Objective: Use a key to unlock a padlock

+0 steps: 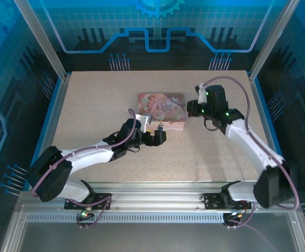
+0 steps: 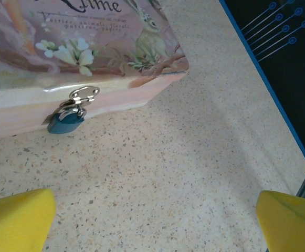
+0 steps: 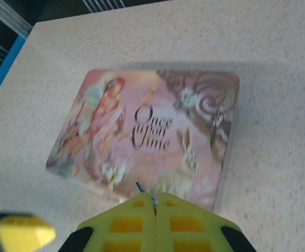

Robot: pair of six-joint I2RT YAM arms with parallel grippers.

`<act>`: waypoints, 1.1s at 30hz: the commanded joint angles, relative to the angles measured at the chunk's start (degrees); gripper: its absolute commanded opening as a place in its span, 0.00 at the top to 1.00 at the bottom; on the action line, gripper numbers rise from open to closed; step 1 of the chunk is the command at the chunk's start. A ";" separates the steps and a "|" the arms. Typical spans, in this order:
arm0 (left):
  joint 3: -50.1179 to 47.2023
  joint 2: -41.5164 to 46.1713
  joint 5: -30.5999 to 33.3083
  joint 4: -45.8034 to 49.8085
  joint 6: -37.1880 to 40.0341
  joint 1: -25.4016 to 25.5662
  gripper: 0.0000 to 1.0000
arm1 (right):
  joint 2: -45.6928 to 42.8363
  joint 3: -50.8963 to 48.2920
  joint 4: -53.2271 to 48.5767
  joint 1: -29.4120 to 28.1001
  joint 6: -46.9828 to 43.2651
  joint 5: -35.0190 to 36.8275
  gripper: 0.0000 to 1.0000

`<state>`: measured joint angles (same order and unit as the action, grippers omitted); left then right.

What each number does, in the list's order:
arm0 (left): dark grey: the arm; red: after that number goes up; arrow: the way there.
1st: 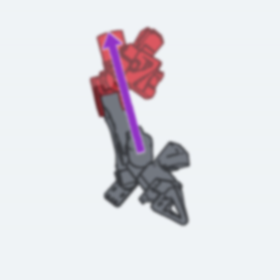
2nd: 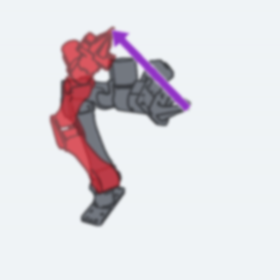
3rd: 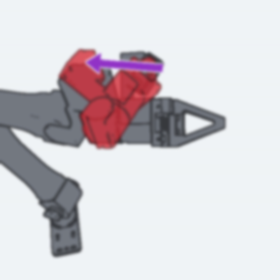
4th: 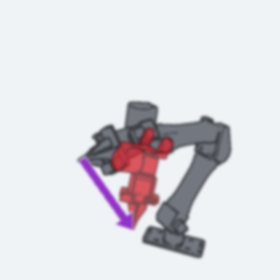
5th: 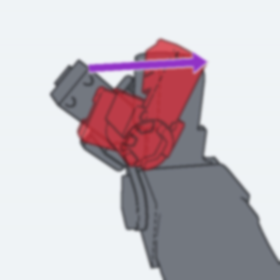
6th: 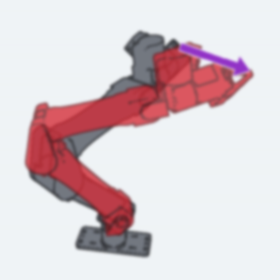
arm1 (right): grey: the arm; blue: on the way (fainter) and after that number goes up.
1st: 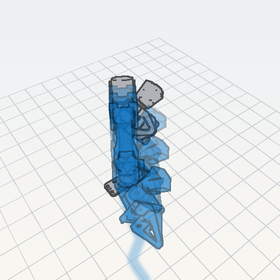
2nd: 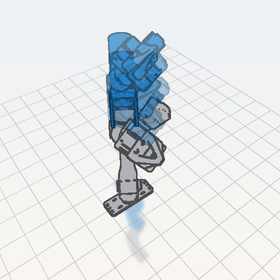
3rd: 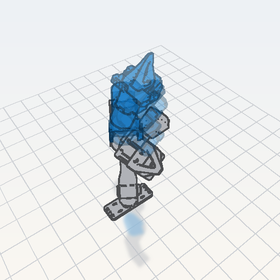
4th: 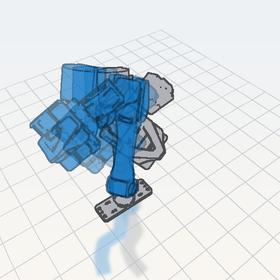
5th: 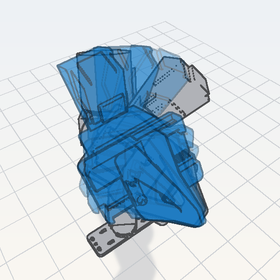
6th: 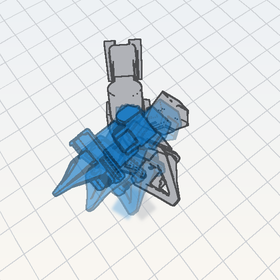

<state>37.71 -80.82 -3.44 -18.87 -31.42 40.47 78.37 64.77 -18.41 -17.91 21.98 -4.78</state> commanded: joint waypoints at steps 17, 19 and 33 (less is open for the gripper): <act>-0.10 -16.32 8.80 -22.20 1.67 1.61 0.01 | 40.29 39.73 -4.31 3.76 -1.75 5.42 1.00; -0.01 -17.93 9.79 -25.06 3.03 1.97 0.01 | 42.36 41.57 -5.09 3.89 -1.94 5.41 1.00; 5.67 -27.52 7.55 -28.33 6.43 1.97 0.01 | 48.71 44.17 -5.06 4.55 -3.70 3.65 1.00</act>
<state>41.25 -106.52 4.49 -44.49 -26.68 42.17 126.10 107.39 -22.90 -14.13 19.35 -0.23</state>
